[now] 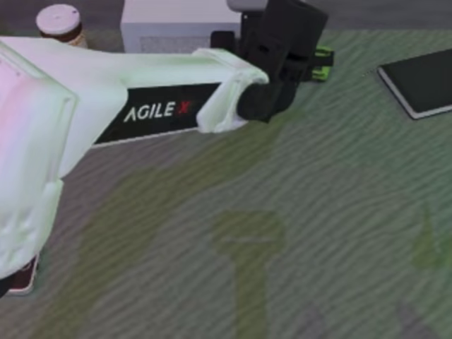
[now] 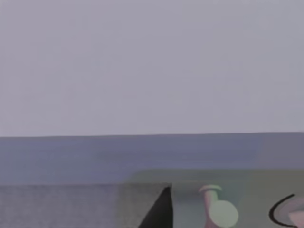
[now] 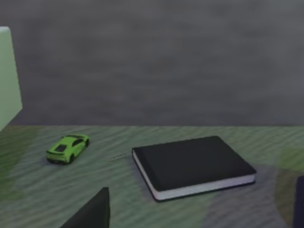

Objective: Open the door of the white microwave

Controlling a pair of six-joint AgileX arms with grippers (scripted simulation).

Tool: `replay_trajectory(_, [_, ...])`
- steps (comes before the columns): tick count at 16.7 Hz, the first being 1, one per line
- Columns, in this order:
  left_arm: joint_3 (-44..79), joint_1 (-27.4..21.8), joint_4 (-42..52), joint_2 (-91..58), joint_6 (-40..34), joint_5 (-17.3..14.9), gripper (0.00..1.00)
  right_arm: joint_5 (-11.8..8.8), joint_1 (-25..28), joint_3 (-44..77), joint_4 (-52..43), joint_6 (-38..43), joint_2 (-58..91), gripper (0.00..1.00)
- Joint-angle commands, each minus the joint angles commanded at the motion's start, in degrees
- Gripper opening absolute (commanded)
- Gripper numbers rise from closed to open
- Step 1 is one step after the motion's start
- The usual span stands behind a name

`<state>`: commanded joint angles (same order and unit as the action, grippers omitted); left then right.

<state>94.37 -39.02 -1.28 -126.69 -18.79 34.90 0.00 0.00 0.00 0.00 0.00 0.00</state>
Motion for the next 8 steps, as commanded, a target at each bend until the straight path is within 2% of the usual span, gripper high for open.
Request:
replay_trajectory(7, [0.0, 0.0, 0.0, 0.0, 0.0, 0.0, 0.0, 0.0, 0.0, 0.0, 0.0, 0.0, 0.0, 1.0])
replay_trajectory(8, [-2.29, -3.55, 0.03, 1.68, -0.07, -0.09, 0.0, 0.0, 0.0, 0.0, 0.0, 0.0, 0.0, 1.0])
